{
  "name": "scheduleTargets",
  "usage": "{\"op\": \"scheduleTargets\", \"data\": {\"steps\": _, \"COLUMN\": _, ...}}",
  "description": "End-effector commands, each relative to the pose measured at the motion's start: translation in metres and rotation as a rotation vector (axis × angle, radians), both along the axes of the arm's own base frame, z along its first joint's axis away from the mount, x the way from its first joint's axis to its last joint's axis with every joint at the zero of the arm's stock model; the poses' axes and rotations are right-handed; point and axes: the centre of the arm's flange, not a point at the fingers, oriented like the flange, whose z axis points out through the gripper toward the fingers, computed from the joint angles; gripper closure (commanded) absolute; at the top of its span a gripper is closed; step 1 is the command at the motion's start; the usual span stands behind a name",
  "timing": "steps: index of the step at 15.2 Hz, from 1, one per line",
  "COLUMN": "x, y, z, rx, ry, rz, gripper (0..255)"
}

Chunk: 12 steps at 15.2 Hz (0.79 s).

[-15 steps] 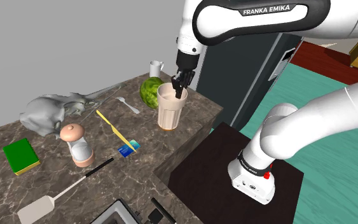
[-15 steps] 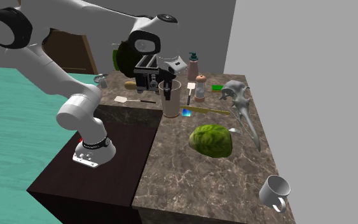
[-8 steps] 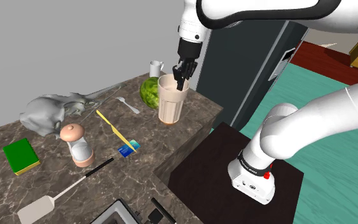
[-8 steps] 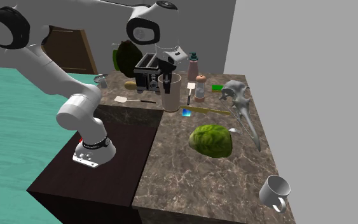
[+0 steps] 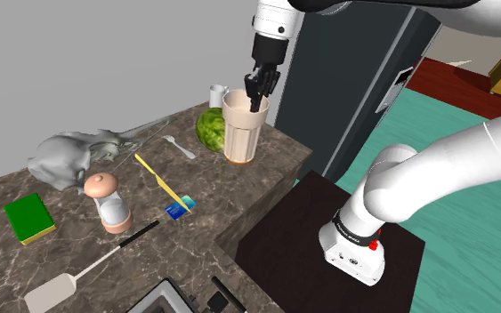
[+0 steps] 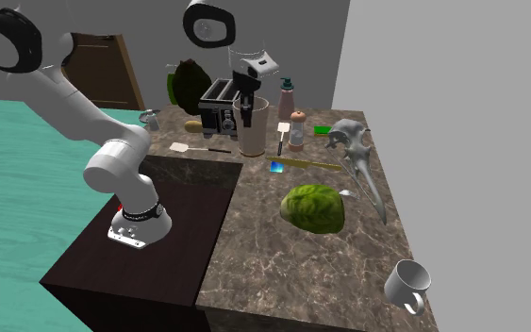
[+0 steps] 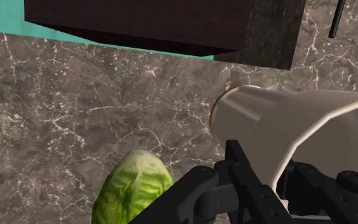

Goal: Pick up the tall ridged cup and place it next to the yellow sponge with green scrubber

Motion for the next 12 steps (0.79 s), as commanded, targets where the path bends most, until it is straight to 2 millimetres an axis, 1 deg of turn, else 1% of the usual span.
{"op": "scheduleTargets", "data": {"steps": 1, "x": 0.001, "y": 0.001, "z": 0.012, "rx": 0.0, "ry": 0.0, "rz": 0.0, "gripper": 255}}
{"op": "scheduleTargets", "data": {"steps": 9, "x": 0.001, "y": 0.001, "z": 0.054, "rx": 0.0, "ry": 0.0, "rz": 0.0, "gripper": 255}}
{"op": "scheduleTargets", "data": {"steps": 10, "x": 0.001, "y": 0.001, "z": 0.055, "rx": 0.0, "ry": 0.0, "rz": 0.0, "gripper": 255}}
{"op": "scheduleTargets", "data": {"steps": 12, "x": 0.017, "y": 0.02, "z": 0.046, "rx": 0.0, "ry": 0.0, "rz": 0.0, "gripper": 255}}
